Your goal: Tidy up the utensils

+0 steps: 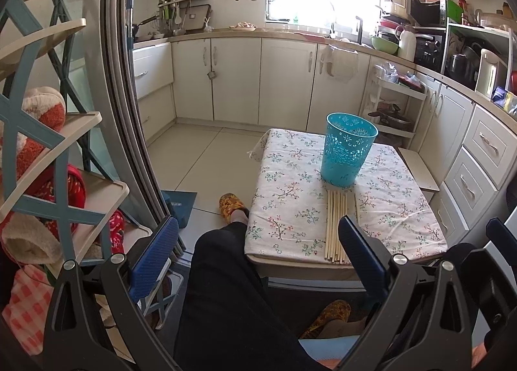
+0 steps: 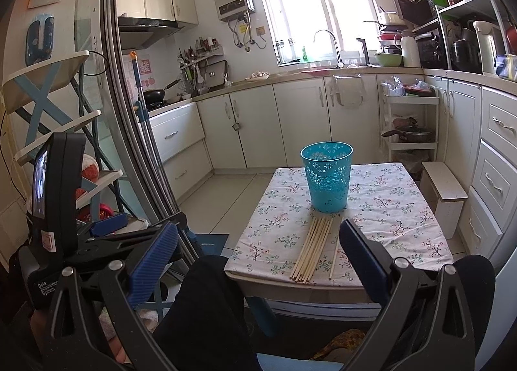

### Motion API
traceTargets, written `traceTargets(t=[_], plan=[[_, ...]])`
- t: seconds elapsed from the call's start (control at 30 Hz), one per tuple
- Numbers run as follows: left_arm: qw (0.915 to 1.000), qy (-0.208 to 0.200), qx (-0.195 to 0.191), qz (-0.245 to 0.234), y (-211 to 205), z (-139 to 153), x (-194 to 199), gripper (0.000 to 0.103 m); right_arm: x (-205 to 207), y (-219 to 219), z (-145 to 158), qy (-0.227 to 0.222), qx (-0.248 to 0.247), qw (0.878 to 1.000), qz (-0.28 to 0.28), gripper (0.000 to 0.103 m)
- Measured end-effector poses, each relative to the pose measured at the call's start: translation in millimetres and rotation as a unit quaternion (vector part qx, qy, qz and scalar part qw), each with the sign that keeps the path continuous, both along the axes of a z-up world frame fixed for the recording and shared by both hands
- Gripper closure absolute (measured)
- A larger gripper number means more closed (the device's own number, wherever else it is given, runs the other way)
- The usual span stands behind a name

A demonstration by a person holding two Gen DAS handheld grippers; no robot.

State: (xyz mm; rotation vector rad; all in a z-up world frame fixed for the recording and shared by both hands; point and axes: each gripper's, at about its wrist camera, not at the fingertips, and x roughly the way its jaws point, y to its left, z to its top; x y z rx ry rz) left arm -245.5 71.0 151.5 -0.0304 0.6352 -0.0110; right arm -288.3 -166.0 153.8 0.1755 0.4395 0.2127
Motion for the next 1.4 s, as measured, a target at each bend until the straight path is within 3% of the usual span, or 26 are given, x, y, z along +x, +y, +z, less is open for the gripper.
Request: traceTargets(t=[0.4,0.77,1.07,1.4], plan=[[0.9997,0.022,0.004,-0.010,-3,-13,21,0.008,19,2,-7,0.021,-0.002,1.000,-0.006,0.007],[0.9979,0.057,0.012,-0.028,-16,-35,66,0.008,57,-9,-21,0.060,0.007,0.998,-0.021,0.007],[0.9922,0.120,0.014,-0.029,-23,-79,123,0.008,133,-46,-74,0.145,0.004,0.986,-0.081,0.008],[0.9836,0.173,0.019,-0.046,-52,-121,180,0.008,226,-68,-164,0.227,-0.029,0.970,-0.084,0.052]])
